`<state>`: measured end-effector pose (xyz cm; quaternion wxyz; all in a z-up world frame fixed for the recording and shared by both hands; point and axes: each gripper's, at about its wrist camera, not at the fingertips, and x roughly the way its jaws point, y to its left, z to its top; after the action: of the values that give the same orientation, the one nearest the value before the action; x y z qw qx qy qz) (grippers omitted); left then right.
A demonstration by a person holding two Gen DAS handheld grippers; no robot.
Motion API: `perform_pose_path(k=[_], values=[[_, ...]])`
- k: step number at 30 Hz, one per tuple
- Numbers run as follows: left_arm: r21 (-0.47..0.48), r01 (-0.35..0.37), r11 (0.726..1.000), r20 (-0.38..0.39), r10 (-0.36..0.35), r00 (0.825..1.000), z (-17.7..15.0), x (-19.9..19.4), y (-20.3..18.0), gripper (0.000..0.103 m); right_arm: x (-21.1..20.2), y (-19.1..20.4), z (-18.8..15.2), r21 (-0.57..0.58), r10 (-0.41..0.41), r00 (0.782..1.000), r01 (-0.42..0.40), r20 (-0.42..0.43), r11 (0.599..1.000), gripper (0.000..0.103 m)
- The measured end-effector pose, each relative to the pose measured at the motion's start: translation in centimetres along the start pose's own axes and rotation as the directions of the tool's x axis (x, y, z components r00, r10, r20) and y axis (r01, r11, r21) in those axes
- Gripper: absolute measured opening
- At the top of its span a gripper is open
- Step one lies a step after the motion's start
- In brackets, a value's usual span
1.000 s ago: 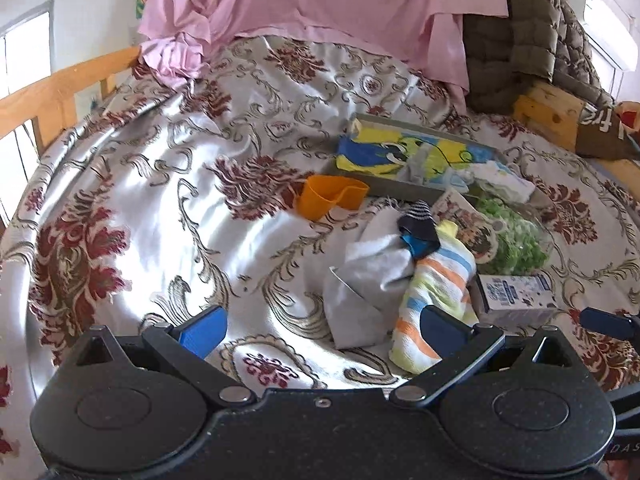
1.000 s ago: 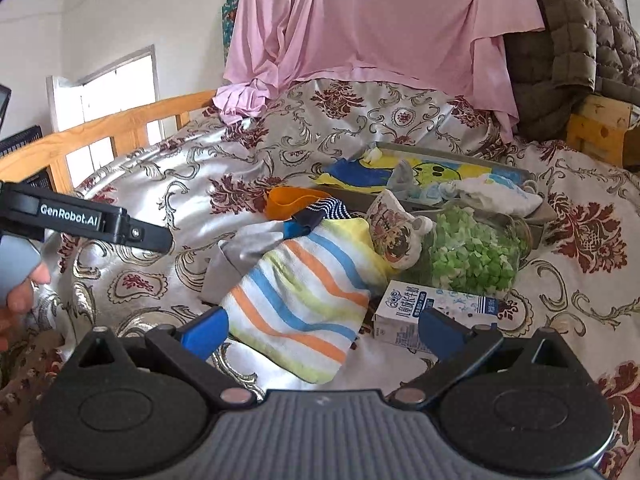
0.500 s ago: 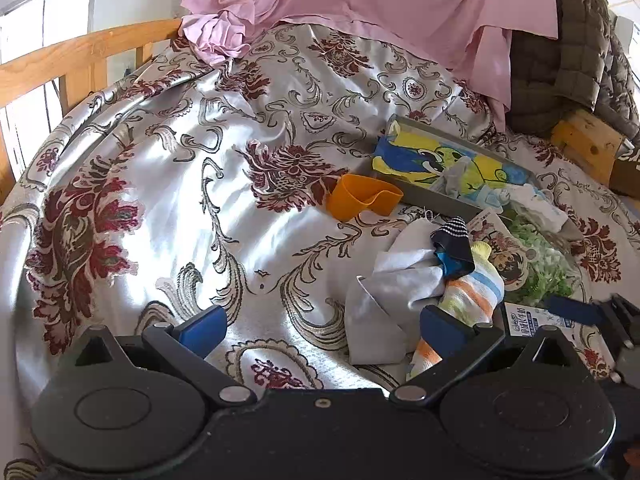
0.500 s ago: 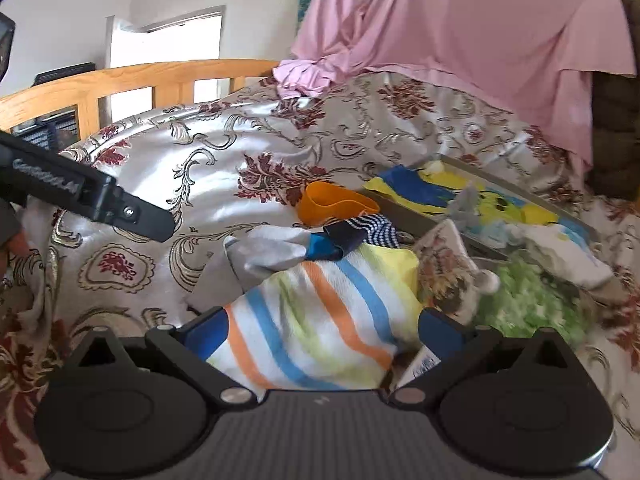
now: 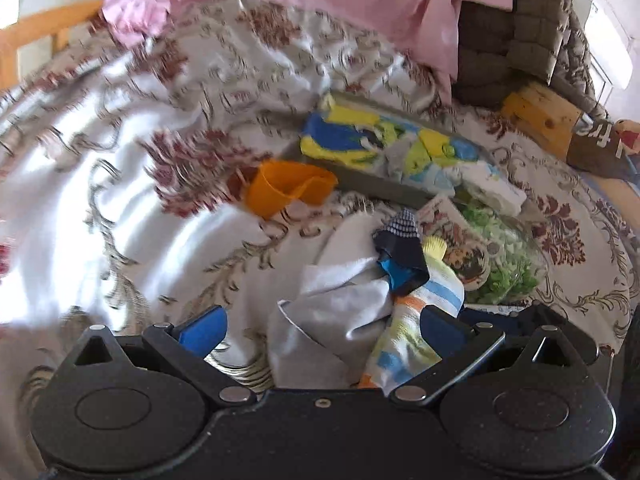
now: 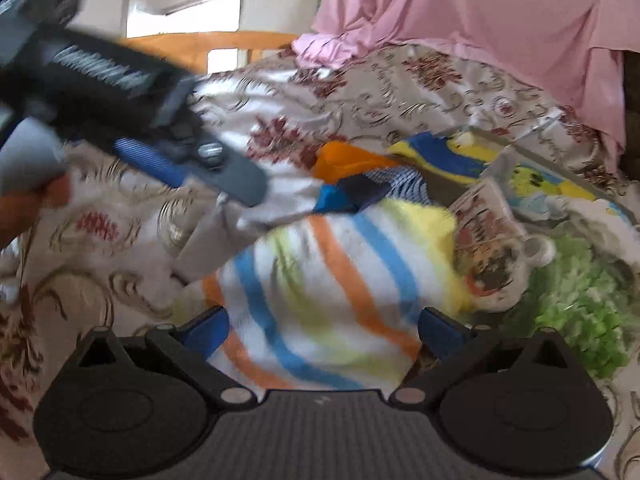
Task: Organize soft objects
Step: 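Grasp the orange-and-blue striped towel with the right gripper, then grasp the white-grey cloth with left gripper while right gripper holds the striped towel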
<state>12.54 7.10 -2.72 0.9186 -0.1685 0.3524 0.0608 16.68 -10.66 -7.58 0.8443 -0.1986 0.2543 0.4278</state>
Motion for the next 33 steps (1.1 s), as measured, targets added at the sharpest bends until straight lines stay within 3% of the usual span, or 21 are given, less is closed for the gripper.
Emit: perform_pose_path(k=[5,7,9,11,13,14,16,21,25,29,33], values=[[-0.046,0.010,0.999,-0.060,-0.012,0.998,0.1,2.4,0.6,0.102,0.0,0.2,-0.3,-0.004,-0.012,1.000,0.012,0.008,1.000,0.102],[-0.049,0.032,0.998,-0.079,-0.036,0.996,0.0,2.9,0.6,0.102,0.0,0.2,-0.3,0.000,-0.017,1.000,0.017,0.004,1.000,0.096],[-0.050,0.050,0.998,-0.092,-0.054,0.994,-0.1,3.2,0.5,0.095,0.0,0.2,-0.3,-0.002,-0.021,1.000,0.021,-0.010,1.000,0.084],[-0.058,0.067,0.996,-0.104,-0.073,0.992,-0.2,3.3,0.5,0.091,-0.2,0.4,-0.3,-0.012,-0.024,1.000,0.024,-0.015,1.000,0.078],[-0.070,0.071,0.995,-0.110,-0.078,0.991,-0.3,3.1,0.4,0.087,-0.4,0.7,-0.2,-0.035,-0.030,0.999,0.029,-0.016,0.999,0.067],[-0.078,0.071,0.994,-0.109,-0.080,0.991,-0.5,2.9,0.4,0.084,-0.5,0.8,-0.2,-0.044,-0.031,0.999,0.030,-0.018,0.999,0.057],[-0.093,0.079,0.993,-0.107,-0.089,0.990,-0.8,2.6,0.5,0.078,-0.5,1.1,-0.2,-0.053,-0.039,0.999,0.037,-0.021,0.998,0.049],[-0.111,0.095,0.989,-0.100,-0.106,0.989,-1.3,2.0,0.6,0.053,-1.0,1.0,-0.2,-0.034,-0.043,0.999,0.042,-0.029,0.999,0.026],[-0.108,0.116,0.987,-0.084,-0.126,0.989,-1.7,1.3,0.4,0.040,-2.4,0.4,0.0,0.006,-0.055,0.998,0.056,-0.026,0.998,0.021],[-0.089,0.147,0.985,-0.089,-0.155,0.984,-2.2,0.9,0.0,0.016,-4.1,-0.5,0.1,0.056,-0.088,0.996,0.089,-0.021,0.995,0.019],[-0.025,0.153,0.988,-0.082,-0.155,0.984,-2.9,0.2,-0.8,0.011,-5.3,-1.6,0.3,0.108,-0.105,0.994,0.105,-0.004,0.989,0.019]])
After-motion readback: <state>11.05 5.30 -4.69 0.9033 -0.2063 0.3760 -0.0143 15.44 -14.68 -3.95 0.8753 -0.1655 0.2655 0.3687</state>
